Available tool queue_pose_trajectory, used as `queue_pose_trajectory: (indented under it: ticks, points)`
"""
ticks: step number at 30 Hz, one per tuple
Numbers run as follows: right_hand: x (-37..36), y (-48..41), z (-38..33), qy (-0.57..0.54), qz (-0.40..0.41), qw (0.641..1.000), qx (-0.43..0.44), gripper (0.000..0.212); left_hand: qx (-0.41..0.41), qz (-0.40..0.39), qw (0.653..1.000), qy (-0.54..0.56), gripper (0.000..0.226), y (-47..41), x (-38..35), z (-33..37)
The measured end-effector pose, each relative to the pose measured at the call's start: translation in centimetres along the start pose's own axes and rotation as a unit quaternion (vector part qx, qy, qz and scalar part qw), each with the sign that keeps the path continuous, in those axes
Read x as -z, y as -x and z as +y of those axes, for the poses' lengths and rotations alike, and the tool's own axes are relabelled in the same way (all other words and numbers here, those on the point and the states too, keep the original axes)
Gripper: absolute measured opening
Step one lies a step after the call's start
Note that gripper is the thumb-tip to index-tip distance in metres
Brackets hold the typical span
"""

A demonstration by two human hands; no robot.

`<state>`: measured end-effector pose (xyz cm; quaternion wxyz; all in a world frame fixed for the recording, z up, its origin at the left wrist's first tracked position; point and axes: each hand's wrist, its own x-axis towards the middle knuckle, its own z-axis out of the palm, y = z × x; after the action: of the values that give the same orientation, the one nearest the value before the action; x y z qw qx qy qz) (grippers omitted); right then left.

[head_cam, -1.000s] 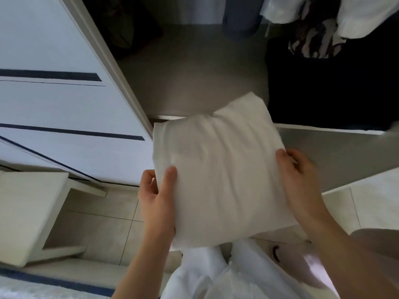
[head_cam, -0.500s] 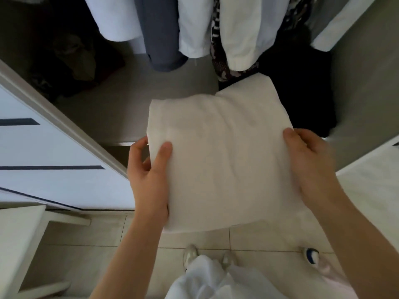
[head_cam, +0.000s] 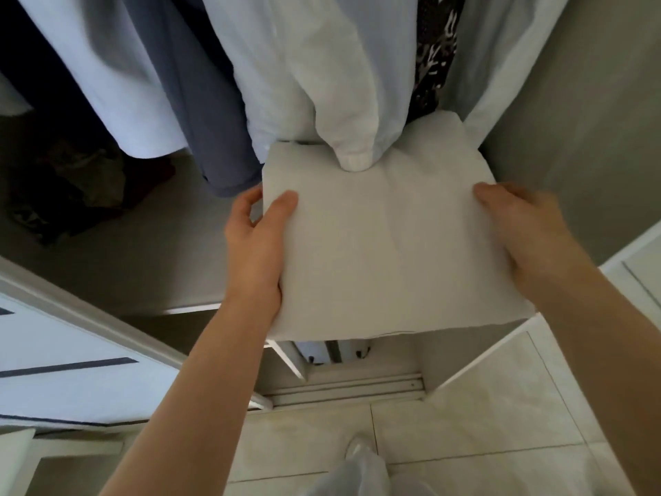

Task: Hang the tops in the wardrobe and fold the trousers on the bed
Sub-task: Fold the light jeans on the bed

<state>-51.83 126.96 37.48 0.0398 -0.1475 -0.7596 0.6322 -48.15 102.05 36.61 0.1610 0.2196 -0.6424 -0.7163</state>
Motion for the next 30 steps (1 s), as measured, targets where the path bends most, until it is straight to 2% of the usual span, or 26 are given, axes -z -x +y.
queue_pose_trajectory:
  ticks: [3,9,13,18,20,23,25,28,30]
  points:
    - [0.0,-2.4,-1.7,0.002,0.006,1.0,-0.014,0.023,0.006,-0.033,0.999,0.031,0.04,-2.6,-2.1,0.9]
    - [-1.0,-7.1,-2.3,0.006,0.034,0.999,0.004,0.032,0.023,-0.106,0.989,0.101,0.043,-6.9,-5.4,-0.1]
    - [-1.3,-9.7,-2.1,0.026,0.052,0.998,0.03,0.03,0.037,-0.137,0.985,0.103,0.045,-9.1,-7.4,-1.0]
    - [-1.4,-13.0,-1.2,0.064,0.081,0.993,0.057,0.021,0.047,-0.163,0.981,0.093,0.037,-11.5,-9.2,-1.7]
    - [-1.4,-14.1,0.2,0.1,0.083,0.99,0.059,0.018,0.062,-0.164,0.982,0.069,0.032,-11.9,-9.7,-2.7]
    - [-1.4,-14.5,4.0,0.167,0.064,0.983,0.033,0.034,0.097,-0.169,0.98,-0.05,0.033,-11.5,-9.2,-5.8]
    - [-0.8,-13.9,6.4,0.18,0.065,0.981,0.011,0.039,0.095,-0.155,0.978,-0.106,0.026,-10.5,-8.1,-8.1]
    - [0.0,-12.8,8.4,0.148,0.099,0.983,0.05,0.036,0.049,-0.097,0.991,-0.083,0.031,-8.5,-6.4,-10.6]
    - [0.1,-11.5,9.2,0.117,0.09,0.985,0.095,0.035,-0.011,-0.081,0.99,-0.115,0.034,-7.8,-6.2,-11.8]
